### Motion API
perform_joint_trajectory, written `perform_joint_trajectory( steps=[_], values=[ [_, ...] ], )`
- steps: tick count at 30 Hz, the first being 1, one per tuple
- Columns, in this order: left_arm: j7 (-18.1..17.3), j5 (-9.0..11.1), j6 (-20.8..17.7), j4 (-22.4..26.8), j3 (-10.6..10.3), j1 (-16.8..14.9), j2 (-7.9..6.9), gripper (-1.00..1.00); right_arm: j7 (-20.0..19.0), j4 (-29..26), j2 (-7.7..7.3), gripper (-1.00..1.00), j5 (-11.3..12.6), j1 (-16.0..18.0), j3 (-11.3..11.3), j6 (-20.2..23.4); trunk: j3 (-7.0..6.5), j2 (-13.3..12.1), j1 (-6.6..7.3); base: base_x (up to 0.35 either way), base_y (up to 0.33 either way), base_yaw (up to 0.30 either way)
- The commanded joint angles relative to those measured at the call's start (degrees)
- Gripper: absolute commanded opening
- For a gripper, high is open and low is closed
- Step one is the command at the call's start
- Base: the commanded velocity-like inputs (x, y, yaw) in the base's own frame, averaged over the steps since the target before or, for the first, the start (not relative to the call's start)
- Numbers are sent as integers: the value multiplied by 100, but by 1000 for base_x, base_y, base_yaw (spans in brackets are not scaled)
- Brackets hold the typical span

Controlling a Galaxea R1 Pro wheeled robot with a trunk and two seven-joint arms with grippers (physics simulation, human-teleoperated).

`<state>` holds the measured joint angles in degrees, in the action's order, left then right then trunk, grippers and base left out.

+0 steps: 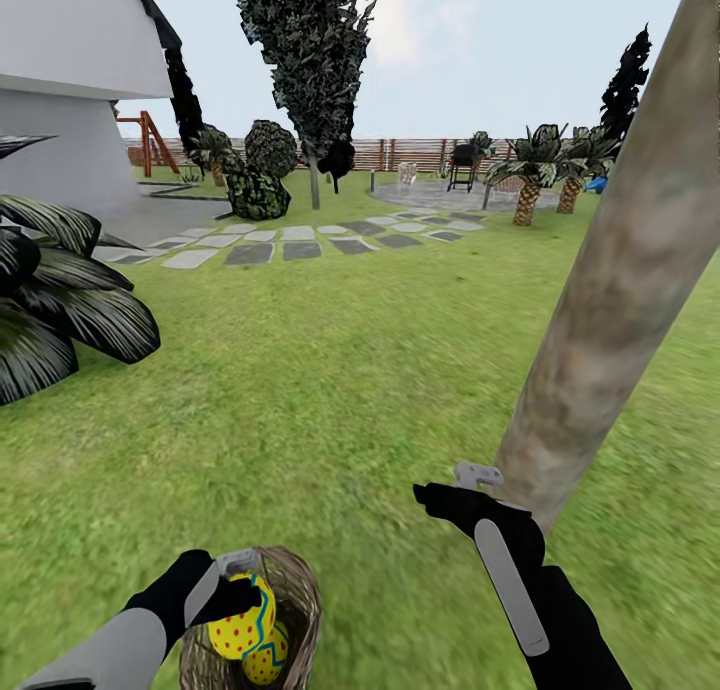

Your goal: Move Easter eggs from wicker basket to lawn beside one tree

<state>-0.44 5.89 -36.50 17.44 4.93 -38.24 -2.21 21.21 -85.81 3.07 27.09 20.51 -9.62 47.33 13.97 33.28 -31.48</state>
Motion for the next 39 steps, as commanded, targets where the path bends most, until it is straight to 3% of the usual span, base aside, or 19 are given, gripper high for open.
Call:
perform_joint_trajectory(
  steps=[1, 5, 8, 14, 18, 21, 22, 23, 25, 28, 39],
  values=[
    [-1, 26, -33, 23, 26, -1, 1, -100, 59, -6, 0, 100, 60, 5, -3, 13, -9, -34, 20, 0, 0, 0],
    [-21, 31, -45, 147, 26, 7, -1, -100, 59, -4, 0, 100, 59, 5, -4, 13, -81, -194, 108, 0, 0, 0],
    [-25, 34, -121, 552, 25, 191, 1, -100, 59, 6, 0, 100, 59, 5, -4, 13, -135, -314, 174, 0, 0, 0],
    [-21, 43, -1118, 2542, 26, 1025, 1, -100, 59, 26, 0, 100, 59, 5, 0, 13, -243, -555, 306, 0, 0, 0],
    [-14, 37, -1442, 2948, 24, 1145, 3, -100, 59, 29, 0, 100, 59, 5, -3, 13, -314, -715, 394, 0, 0, 0],
    [-7, 36, -1780, 3544, 19, 1356, 7, -100, 59, 29, 0, 100, 59, 5, -1, 13, -368, -836, 460, 0, 0, 0],
    [0, 36, -1964, 3927, 19, 1517, 11, -100, 59, 29, 0, 100, 59, 5, -1, 13, -386, -876, 482, 0, 0, 0],
    [13, 34, -2295, 4724, 13, 1792, 13, -100, 59, 29, 0, 100, 59, 5, -3, 13, -404, -916, 504, 0, 0, 0],
    [24, 18, -2350, 5594, -2, 1958, 11, -100, 59, 29, 0, 100, 59, 5, -4, 13, -440, -996, 548, 0, 0, 0],
    [31, 13, -2350, 6285, -12, 2018, 10, -100, 59, 29, 0, 100, 59, 5, 2, 13, -458, -1036, 569, 0, 0, 0],
    [34, 24, -2350, 7246, -70, 1976, 17, -100, 59, 119, 0, 100, 59, 14, 4, 13, -458, -1036, 569, 0, 0, 0]
  ],
)
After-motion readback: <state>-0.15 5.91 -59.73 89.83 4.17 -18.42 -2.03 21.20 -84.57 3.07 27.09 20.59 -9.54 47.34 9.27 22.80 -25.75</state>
